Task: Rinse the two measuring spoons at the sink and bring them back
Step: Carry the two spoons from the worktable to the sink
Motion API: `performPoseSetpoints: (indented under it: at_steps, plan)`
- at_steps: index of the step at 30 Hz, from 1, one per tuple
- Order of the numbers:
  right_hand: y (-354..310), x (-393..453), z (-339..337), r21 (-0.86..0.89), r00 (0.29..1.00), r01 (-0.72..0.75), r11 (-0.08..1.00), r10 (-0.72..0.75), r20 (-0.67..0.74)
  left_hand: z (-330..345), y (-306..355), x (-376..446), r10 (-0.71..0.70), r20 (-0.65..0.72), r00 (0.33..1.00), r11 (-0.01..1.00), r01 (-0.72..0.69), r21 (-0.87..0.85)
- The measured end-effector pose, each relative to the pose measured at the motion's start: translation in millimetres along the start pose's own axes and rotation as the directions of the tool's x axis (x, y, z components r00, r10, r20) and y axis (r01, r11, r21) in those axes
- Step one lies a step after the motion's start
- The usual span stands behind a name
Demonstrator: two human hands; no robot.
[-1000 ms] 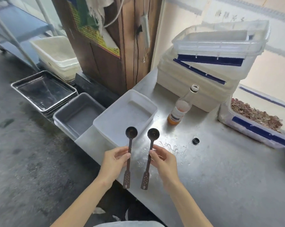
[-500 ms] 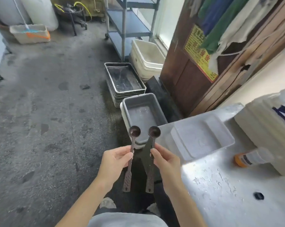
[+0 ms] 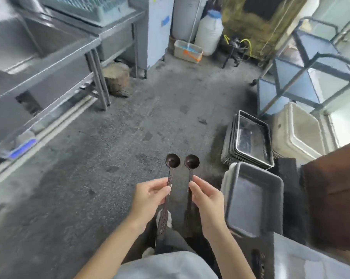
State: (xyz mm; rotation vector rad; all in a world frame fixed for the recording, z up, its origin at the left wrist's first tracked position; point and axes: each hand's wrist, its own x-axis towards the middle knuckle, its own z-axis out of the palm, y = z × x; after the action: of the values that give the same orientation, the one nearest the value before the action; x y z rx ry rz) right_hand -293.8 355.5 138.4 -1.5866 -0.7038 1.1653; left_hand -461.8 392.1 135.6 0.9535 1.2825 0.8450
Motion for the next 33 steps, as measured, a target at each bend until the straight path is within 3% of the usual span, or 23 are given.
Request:
performPoseSetpoints:
  at_steps: [7, 15, 21, 29, 33]
  plan:
    - [-33, 66, 114, -0.119, 0.947, 0.049, 0.992, -0.009, 0.32, -85, 20, 39, 0.01, -0.28, 0.96, 0.994, -0.04, -0.099]
    - [-56, 164, 261, -0.206, 0.837, 0.052, 0.977, 0.07, 0.543, -181, 51, 113, -0.039, -0.548, 0.836, 0.99, -0.041, -0.134]
    - [-69, 209, 368, -0.269, 0.672, 0.095, 0.958, 0.137, 0.727, -252, 66, 146, -0.121, -0.69, 0.713, 0.977, -0.037, -0.21]
    - [-65, 227, 493, -0.369, 0.522, 0.09, 0.925, 0.272, 0.808, -340, 70, 160, -0.274, -0.821, 0.501, 0.913, -0.134, -0.386]
    - [-57, 225, 559, -0.392, 0.479, 0.075, 0.917, 0.312, 0.821, -390, 73, 168, -0.297, -0.847, 0.441, 0.9, -0.166, -0.402]
